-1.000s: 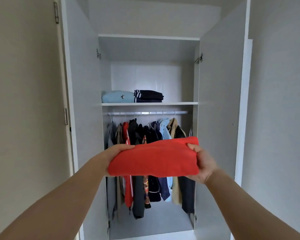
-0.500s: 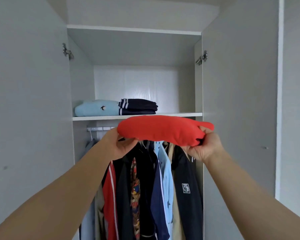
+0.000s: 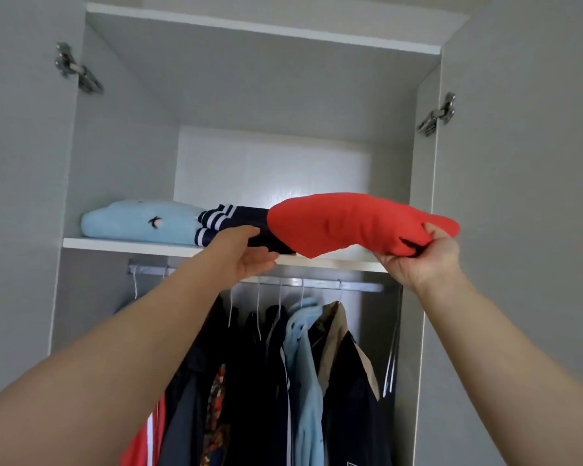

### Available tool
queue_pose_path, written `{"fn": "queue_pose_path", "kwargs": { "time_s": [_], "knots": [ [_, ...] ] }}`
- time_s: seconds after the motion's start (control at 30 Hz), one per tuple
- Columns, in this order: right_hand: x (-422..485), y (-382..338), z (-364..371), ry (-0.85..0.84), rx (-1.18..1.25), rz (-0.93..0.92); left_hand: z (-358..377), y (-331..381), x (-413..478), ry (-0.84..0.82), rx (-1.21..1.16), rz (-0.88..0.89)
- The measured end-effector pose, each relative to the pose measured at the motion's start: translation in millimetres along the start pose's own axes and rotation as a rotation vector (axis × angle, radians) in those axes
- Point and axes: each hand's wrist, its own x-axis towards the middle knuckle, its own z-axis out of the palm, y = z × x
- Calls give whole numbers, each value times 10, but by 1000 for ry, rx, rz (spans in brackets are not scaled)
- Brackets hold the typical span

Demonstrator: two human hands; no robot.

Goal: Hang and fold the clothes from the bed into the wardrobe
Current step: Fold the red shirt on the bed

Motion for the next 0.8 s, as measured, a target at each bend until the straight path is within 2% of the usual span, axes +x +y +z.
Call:
{"fn": "queue_pose_path", "kwargs": {
  "time_s": [0.17,0.3,0.47,0.53,0.57,0.63,0.73,0.8],
  "knots": [
    [710,28,-116,27,92,-144,65,-29,675,69,193,123],
    [1243,104,-79,14,81,-242,77,-68,1260,114,340,342],
    [1899,323,-13,18,157,-356,18,-148,1964,257,1002,886],
    [2117,436,-64,34,112,-362,-25,-222,2218,236,1208,1000],
    [2210,488,-113,56,60,-347,-38,-272,2323,206,1341,1000],
    [2373,577,-217,132,-108,-247,-48,-347,2468,134,1557,875],
    [2516,628,-311,280,-363,-52,-48,-361,2569,80,1665,764],
    [2573,592,-320,430,-530,-109,-50,-358,2573,72,1685,748]
  ]
}}
